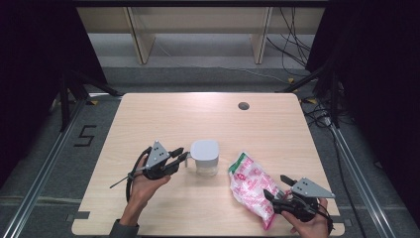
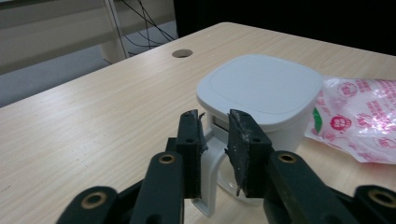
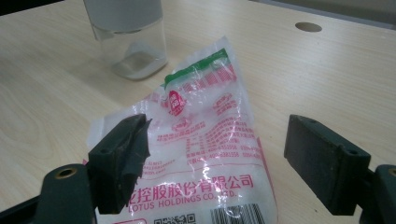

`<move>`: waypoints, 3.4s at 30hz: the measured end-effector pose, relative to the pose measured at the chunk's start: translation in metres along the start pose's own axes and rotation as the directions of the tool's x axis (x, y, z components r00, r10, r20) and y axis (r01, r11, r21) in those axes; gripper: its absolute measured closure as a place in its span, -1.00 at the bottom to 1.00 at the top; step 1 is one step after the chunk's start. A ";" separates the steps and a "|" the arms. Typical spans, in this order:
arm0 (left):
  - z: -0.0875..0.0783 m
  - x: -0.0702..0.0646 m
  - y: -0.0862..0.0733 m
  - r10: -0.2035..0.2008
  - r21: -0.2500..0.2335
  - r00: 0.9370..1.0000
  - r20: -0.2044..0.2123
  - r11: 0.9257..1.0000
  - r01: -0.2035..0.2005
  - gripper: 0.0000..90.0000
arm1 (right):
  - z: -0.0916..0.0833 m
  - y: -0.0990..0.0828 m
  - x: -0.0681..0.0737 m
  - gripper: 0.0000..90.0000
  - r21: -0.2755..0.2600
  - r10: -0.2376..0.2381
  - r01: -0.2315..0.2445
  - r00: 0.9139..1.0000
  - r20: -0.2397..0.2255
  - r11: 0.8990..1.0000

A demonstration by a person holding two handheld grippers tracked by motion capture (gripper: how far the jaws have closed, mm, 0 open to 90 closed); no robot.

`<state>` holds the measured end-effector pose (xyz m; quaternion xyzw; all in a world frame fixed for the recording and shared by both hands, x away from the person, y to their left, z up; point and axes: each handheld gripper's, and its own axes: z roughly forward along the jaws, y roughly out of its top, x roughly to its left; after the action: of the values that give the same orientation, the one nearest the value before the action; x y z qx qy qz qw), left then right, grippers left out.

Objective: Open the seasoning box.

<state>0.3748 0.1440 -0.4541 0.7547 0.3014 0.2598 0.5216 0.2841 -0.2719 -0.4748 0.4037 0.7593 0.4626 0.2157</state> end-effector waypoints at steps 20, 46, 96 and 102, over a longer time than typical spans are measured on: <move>0.022 -0.003 0.014 -0.042 -0.012 0.997 0.058 0.999 0.043 0.96 | 0.007 0.003 0.000 -0.48 -0.006 -0.028 0.028 0.999 -0.017 1.000; 0.020 0.002 0.011 -0.048 -0.015 0.996 0.073 0.999 0.049 0.97 | 0.057 0.060 0.031 0.49 -0.052 -0.194 0.189 0.973 -0.123 0.981; 0.019 0.011 0.001 -0.089 -0.031 0.995 0.053 0.995 0.091 0.94 | 0.126 0.104 0.052 1.00 -0.066 -0.267 0.259 0.942 -0.203 0.964; 0.019 0.010 0.002 -0.086 -0.030 0.995 0.054 0.996 0.087 0.92 | 0.124 0.110 0.057 1.00 -0.066 -0.235 0.226 0.947 -0.219 0.972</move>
<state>0.3950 0.1387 -0.4574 0.7389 0.3158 0.2220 0.5523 0.3834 -0.1327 -0.4357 0.2524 0.8114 0.4922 0.1887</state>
